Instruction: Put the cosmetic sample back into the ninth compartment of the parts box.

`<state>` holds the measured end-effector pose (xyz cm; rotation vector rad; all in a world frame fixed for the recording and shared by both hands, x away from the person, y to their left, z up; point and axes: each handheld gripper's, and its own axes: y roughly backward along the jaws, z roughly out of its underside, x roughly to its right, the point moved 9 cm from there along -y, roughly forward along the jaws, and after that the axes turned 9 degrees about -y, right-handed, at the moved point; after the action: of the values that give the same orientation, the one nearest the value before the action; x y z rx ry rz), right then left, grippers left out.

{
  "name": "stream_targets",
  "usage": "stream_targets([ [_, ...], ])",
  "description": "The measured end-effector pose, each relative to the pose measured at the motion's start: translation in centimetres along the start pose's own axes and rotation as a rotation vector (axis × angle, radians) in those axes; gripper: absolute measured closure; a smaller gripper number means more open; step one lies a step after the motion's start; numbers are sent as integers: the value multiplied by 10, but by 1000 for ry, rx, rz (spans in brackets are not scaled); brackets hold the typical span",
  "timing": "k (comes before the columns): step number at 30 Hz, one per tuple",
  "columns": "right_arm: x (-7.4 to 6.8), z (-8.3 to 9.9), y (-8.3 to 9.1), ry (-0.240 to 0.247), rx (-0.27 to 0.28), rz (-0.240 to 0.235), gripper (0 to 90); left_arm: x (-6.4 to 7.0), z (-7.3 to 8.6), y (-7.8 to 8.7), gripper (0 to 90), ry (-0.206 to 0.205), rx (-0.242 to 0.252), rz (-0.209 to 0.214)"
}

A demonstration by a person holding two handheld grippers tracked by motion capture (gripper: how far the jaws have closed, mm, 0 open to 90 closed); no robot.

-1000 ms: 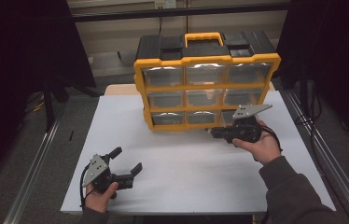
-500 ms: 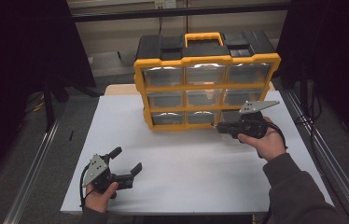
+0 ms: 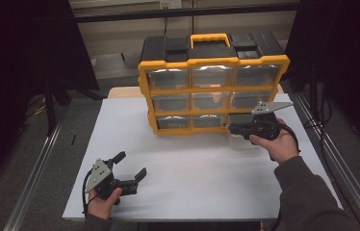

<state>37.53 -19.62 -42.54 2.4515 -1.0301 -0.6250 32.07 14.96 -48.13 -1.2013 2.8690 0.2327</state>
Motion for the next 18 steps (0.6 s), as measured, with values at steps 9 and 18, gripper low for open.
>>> stream_targets([
  [9,11,-1,3,-14,4,32,823,1,0,-1,23,19,7,2],
  [18,18,-2,6,-12,5,62,823,-1,1,0,23,-3,-7,6],
])
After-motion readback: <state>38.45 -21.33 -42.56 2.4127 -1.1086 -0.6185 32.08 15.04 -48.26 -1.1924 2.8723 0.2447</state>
